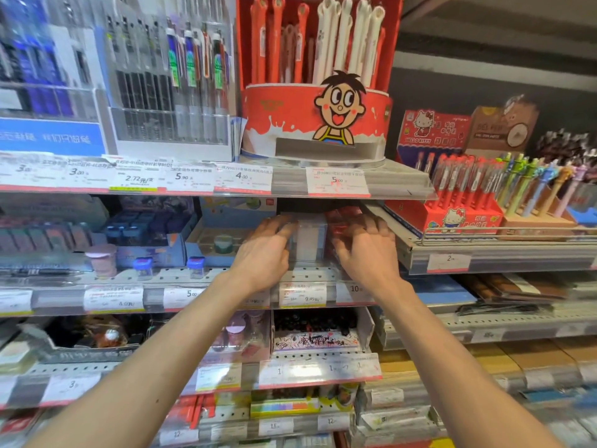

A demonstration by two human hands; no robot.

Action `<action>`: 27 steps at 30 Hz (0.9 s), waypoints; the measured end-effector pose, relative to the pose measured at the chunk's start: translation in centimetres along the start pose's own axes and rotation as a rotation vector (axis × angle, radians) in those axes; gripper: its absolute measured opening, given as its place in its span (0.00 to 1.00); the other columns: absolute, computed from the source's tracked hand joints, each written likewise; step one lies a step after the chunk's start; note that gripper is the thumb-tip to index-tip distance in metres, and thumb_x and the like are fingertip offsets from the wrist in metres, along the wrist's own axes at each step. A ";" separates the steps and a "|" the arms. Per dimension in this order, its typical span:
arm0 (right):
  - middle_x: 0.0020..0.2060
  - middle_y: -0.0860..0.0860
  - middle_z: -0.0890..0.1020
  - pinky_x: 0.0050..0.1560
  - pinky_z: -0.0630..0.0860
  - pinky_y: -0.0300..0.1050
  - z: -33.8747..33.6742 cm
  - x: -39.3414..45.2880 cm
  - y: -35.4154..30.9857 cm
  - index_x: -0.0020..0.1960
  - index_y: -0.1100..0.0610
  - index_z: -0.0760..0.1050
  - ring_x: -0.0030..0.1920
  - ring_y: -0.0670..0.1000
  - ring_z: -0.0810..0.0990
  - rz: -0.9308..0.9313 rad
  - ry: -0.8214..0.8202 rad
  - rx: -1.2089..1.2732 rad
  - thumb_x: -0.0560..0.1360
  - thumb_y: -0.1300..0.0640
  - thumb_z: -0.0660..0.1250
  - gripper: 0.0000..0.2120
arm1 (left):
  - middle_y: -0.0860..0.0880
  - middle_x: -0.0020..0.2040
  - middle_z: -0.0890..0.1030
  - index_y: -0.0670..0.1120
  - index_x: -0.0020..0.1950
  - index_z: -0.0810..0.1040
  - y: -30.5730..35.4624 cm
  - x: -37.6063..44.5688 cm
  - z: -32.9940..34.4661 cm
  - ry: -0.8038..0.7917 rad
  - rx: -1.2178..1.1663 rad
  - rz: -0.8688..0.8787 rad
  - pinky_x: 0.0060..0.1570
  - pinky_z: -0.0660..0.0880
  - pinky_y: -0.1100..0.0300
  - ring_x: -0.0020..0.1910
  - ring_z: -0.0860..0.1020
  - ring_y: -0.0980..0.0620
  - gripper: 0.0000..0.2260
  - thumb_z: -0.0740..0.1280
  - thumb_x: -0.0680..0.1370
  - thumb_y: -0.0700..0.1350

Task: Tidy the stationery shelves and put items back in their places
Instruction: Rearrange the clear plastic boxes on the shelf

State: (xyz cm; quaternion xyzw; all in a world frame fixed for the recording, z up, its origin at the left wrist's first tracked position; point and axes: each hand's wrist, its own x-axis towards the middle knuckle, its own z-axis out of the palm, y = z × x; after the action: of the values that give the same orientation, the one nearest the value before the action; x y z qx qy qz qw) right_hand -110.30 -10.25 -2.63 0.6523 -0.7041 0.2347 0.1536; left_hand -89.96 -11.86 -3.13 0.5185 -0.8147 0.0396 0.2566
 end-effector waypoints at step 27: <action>0.65 0.48 0.76 0.64 0.67 0.42 -0.9 -4.4 2.2 0.70 0.52 0.69 0.66 0.48 0.71 -0.042 0.145 0.541 0.79 0.44 0.64 0.23 | 0.46 0.71 0.70 0.48 0.73 0.68 0.7 -2.6 -1.1 0.205 -0.168 0.001 0.67 0.68 0.50 0.69 0.68 0.45 0.21 0.63 0.80 0.50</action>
State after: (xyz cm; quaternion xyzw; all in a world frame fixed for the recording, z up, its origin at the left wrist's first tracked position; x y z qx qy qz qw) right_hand -112.12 -5.98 -4.49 0.6657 -0.5893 0.4570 0.0288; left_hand -89.31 -9.00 -3.18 0.4881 -0.7849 0.0239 0.3809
